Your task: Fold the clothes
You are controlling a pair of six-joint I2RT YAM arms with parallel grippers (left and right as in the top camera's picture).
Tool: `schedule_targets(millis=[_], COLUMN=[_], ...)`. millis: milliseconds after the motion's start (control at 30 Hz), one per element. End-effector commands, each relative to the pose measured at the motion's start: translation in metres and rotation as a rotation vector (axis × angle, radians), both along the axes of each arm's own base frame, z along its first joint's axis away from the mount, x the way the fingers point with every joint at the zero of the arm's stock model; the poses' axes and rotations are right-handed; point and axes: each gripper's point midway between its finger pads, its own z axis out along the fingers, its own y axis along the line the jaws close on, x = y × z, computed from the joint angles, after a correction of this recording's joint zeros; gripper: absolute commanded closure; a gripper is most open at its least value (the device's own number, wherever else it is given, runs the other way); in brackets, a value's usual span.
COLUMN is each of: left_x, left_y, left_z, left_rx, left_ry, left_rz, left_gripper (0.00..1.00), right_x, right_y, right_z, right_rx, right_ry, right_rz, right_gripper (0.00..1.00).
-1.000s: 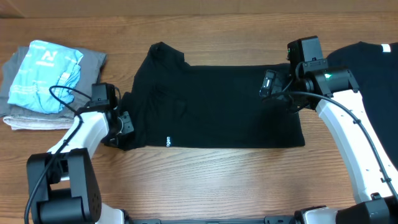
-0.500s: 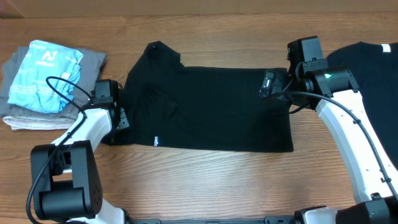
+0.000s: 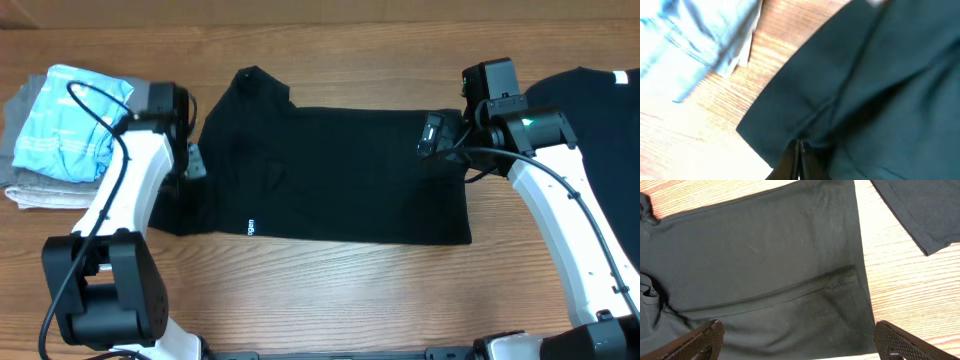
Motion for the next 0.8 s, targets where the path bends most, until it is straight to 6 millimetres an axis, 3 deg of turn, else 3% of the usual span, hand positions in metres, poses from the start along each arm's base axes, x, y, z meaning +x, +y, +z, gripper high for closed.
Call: schedule_targets(millis=[0,100,133,267,467,600,767], left_x=[0.023,0.031,0.038,0.046,0.043,0.042,0.061], left_y=[-0.027,-0.055,-0.075,-0.108,-0.148,-0.168,-0.175], left_z=[0.052,0.089,0.120,0.178,0.243,0.267,0.261], left_rx=[-0.110,-0.224,-0.304,-0.416,-0.432,-0.439,-0.439], left_ry=[-0.112,-0.170,-0.223,-0.327,-0.452,-0.492,-0.467], left_rz=[-0.023,-0.077,-0.122,-0.207,-0.373,-0.439,-0.446], left_gripper=[0.96,0.96,0.96,0.94,0.92,0.90,0.90], right_x=[0.001,0.001,0.001,0.001,0.001,0.014,0.008], right_y=[-0.002,-0.002,-0.002,-0.002,-0.002,0.005,0.022], right_z=[-0.001,-0.001,-0.001,-0.001,-0.001,0.005,0.005], right_rx=[-0.007,-0.007,-0.007,-0.007,-0.007,0.028,0.104], right_ry=[0.001,0.001,0.001,0.001,0.000,-0.058,-0.033], right_rz=[-0.009,-0.009,-0.009,-0.009,-0.009,0.000,0.072], right_gripper=[0.00,0.00,0.00,0.00,0.00,0.00,0.00])
